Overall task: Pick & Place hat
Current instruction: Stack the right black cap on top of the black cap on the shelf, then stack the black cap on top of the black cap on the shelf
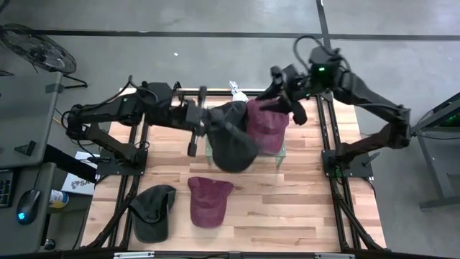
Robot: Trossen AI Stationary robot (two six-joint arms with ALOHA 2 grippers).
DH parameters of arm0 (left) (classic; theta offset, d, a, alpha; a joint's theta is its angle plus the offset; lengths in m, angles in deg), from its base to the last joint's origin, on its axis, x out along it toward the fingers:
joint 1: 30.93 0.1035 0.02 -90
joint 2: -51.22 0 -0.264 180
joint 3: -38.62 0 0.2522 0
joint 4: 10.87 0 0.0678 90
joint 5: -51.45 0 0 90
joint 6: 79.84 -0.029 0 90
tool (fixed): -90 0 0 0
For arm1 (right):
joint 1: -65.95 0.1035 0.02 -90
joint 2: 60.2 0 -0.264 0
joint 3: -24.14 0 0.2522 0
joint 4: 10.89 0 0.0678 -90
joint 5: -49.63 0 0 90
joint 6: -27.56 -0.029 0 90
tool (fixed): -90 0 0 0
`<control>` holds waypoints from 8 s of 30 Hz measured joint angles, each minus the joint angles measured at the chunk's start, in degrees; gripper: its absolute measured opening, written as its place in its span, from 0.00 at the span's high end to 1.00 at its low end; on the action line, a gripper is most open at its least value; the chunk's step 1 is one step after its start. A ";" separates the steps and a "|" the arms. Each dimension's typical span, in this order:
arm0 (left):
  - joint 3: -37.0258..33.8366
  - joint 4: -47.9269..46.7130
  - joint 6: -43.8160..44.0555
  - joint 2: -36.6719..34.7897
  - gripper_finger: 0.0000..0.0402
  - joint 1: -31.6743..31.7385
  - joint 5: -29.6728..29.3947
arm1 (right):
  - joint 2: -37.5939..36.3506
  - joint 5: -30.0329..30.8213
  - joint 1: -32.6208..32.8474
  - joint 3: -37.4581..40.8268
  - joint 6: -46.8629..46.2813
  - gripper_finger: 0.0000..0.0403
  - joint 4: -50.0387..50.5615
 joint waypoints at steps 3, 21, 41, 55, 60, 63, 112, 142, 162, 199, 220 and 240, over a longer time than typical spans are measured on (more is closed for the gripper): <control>2.08 -1.03 7.27 -0.02 1.00 0.00 -7.40 | -2.82 5.97 -1.11 0.00 1.44 0.63 0.80; 3.16 -12.32 47.87 0.00 1.00 8.39 -14.12 | -12.13 38.93 -2.91 -0.02 5.66 0.63 14.34; -2.48 -5.98 61.46 0.04 1.00 15.04 1.58 | -13.09 41.66 -2.89 -0.02 9.16 0.63 26.30; -10.33 0.36 67.47 0.04 1.00 13.85 -2.32 | -13.08 41.66 -2.89 -0.02 10.89 0.63 27.44; -11.33 2.80 67.68 0.04 1.00 12.99 -3.44 | -13.07 41.66 -2.88 0.00 11.85 0.63 28.01; -11.33 1.51 67.37 0.49 1.00 12.76 -5.30 | -13.07 43.05 -2.86 0.00 12.06 0.63 28.67; -16.18 -8.08 54.28 0.59 0.96 12.81 -29.07 | -13.05 44.63 -2.87 0.00 11.38 0.63 29.27; -13.36 -8.25 45.14 7.52 0.84 12.79 -32.67 | -13.05 43.76 -2.84 0.02 9.46 0.63 31.50; -10.98 -11.28 37.78 4.80 0.50 12.79 -31.39 | -13.05 43.74 -2.82 0.02 9.66 0.63 31.88; -18.89 -39.36 33.36 -16.59 0.50 3.26 -19.95 | -4.05 65.71 39.15 0.11 -36.71 0.63 37.99; -55.04 -29.67 89.91 -22.47 0.50 -8.21 16.68 | -3.89 65.90 38.60 0.05 -29.81 0.63 47.77; -55.04 -21.00 102.58 -8.22 0.50 -13.22 19.57 | -3.93 58.42 38.79 0.02 -16.86 0.63 48.88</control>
